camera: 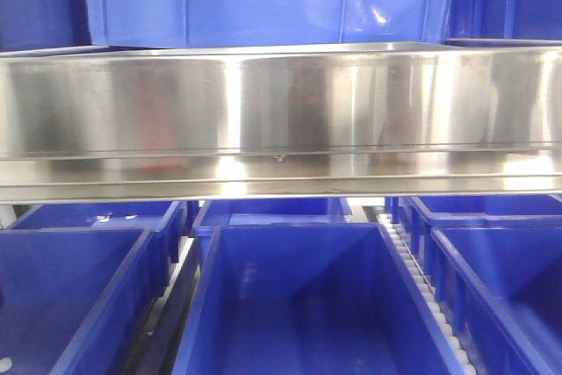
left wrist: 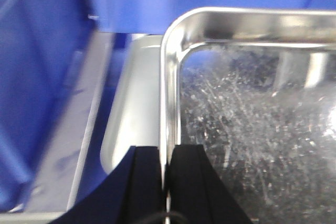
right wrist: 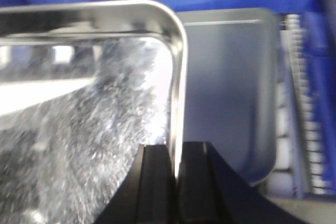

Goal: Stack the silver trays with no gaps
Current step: 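Lower the held tray onto the silver tray and open both grippers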

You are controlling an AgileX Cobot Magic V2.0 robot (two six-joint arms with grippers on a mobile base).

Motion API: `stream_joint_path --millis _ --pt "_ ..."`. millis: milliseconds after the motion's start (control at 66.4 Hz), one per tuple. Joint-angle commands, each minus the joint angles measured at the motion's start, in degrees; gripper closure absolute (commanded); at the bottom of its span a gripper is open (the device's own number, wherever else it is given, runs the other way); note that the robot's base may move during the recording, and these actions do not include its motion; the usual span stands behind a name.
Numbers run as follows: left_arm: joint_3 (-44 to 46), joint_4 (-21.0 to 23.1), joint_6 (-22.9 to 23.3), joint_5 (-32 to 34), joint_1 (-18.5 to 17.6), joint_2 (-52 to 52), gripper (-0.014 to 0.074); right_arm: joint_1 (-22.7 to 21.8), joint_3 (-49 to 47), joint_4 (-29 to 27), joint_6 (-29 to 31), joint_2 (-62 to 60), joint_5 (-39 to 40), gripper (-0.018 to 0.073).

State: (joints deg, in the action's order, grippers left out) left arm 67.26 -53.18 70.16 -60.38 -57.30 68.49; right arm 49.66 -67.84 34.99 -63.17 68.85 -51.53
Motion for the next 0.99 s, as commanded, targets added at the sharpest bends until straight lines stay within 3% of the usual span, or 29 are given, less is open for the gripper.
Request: stream_joint_path --millis 0,211,377,542,979 --pt "3.0 7.9 -7.0 11.2 4.9 1.8 0.0610 -0.6 -3.9 -0.4 1.2 3.6 12.2 0.0564" --pt "8.6 25.0 -21.6 19.8 18.5 8.2 0.0610 -5.3 -12.3 -1.2 1.7 12.9 12.1 0.0564" --pt "10.1 34.3 -29.3 23.8 24.8 13.1 0.0610 -10.5 -15.7 -8.5 8.0 18.6 13.7 0.0564" --pt "10.1 34.9 -30.0 24.8 25.7 17.2 0.0610 -15.0 -17.2 -17.2 14.4 23.1 14.0 0.0564" --pt "10.1 34.9 -30.0 25.2 25.7 22.6 0.0608 -16.5 -17.2 -17.5 16.4 26.5 10.5 0.0553"
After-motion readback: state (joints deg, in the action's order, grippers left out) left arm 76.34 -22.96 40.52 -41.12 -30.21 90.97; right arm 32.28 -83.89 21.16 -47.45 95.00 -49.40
